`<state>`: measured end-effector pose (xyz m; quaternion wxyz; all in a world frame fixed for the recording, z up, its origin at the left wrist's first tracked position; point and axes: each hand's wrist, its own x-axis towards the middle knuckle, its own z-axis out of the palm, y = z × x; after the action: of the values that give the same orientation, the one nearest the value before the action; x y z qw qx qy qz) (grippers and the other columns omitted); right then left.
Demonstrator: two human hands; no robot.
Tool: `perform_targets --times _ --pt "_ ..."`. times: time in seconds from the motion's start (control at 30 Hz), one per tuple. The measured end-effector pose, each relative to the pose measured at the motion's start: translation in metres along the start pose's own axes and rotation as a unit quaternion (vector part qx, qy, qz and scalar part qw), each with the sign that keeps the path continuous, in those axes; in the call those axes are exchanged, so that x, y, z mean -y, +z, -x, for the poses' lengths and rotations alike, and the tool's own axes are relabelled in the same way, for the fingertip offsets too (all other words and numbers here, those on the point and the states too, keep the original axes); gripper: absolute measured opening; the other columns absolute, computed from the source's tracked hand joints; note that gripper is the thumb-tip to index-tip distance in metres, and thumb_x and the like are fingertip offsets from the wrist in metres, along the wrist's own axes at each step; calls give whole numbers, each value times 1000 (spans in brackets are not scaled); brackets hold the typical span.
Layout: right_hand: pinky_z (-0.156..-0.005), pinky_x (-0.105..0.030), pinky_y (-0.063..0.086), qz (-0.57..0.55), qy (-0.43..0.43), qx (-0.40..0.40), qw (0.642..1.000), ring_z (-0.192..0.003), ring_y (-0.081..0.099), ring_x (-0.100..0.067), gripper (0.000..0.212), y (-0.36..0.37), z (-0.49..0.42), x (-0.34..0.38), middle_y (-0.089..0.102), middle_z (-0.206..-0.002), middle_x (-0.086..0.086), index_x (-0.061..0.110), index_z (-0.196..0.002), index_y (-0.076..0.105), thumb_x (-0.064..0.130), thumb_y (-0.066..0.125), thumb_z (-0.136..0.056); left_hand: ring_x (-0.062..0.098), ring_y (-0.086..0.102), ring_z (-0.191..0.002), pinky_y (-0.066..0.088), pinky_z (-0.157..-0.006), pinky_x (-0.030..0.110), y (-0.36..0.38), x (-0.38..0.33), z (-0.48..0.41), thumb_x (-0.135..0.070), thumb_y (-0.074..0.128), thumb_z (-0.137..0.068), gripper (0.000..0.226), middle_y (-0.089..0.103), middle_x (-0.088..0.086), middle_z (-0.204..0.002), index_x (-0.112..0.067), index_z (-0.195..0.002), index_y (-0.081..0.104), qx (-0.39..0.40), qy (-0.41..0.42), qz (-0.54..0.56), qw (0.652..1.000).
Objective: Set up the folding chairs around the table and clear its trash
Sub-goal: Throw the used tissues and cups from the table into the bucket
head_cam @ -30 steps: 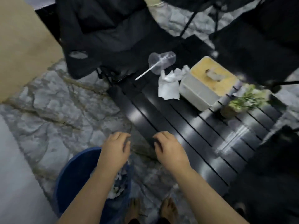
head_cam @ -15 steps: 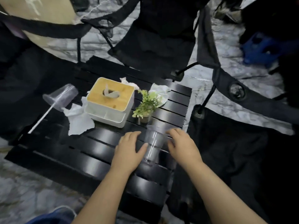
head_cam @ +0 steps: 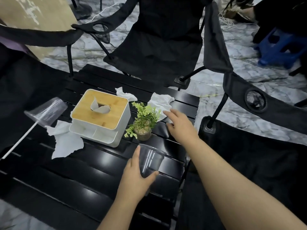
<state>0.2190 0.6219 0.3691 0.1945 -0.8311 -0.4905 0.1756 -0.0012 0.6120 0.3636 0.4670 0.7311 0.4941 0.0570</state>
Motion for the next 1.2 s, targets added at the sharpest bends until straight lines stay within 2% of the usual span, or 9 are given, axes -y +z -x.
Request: perform_targets --times 0.17,0.23,0.33,0.5,0.7,0.83,0.93,1.07,1.2 --pt "-102 -43 41 50 -30 43 997 -132 36 -32 50 32 -49 0 34 -150 -7 26 -139 39 13 44 -91 13 44 -123 41 -98 31 -14 13 0 -46 72 -71 98 40 -3 -137 -49 -140 3 -9 0 2 1000" --pt "-93 -39 45 86 -31 53 994 -124 41 -34 45 42 -54 -4 44 -139 -9 21 -133 45 10 45 -90 11 43 -123 40 -98 30 -16 16 -1 -45 72 -71 98 41 -4 -136 -47 -141 4 -16 -2 4 1000" --pt "-78 -39 39 119 -26 29 992 -113 44 -36 28 44 -50 -4 52 -117 -20 1 -112 57 -1 46 -86 10 44 -119 38 -96 25 -19 18 1 -43 73 -71 97 42 -4 -130 -45 -142 7 -23 -5 7 1000" --pt "-67 -35 31 81 5 -18 997 -100 49 -36 24 24 -27 -4 55 -104 -23 -3 -98 59 -11 44 -80 11 46 -119 36 -95 23 -26 18 9 -40 73 -72 96 42 -2 -133 -41 -144 10 -25 -12 8 1000" --pt "-76 -41 40 56 9 -42 997 -101 50 -40 19 -4 40 12 56 -104 -27 -5 -98 60 -4 48 -83 23 42 -127 39 -106 42 -49 22 33 -40 74 -71 97 39 8 -141 -39 -144 9 -49 -42 11 998" --pt "-72 -45 44 54 -40 -42 997 -91 52 -41 9 4 110 39 57 -92 -24 -3 -88 60 -3 55 -81 21 41 -127 35 -105 33 -74 37 68 -40 74 -72 96 39 6 -142 -38 -144 10 -85 -56 21 995" --pt "-69 -42 45 30 -111 14 993 -83 53 -38 6 26 160 83 57 -85 -20 -1 -82 59 -6 57 -79 20 40 -129 33 -102 30 -99 65 108 -41 74 -73 97 36 4 -144 -40 -144 8 -119 -94 43 988" --pt "-67 -40 47 -21 -188 102 977 -82 53 -34 8 77 212 165 59 -85 -14 3 -80 59 -4 59 -78 21 36 -133 35 -110 44 -138 127 171 -43 73 -73 96 32 3 -148 -42 -142 7 -193 -143 75 968" --pt "-66 -40 44 -69 -238 224 943 -83 52 -30 7 156 262 244 57 -88 -12 4 -83 56 -1 54 -79 23 44 -125 42 -101 42 -165 213 242 -39 73 -74 98 35 4 -145 -34 -145 6 -262 -244 94 929"
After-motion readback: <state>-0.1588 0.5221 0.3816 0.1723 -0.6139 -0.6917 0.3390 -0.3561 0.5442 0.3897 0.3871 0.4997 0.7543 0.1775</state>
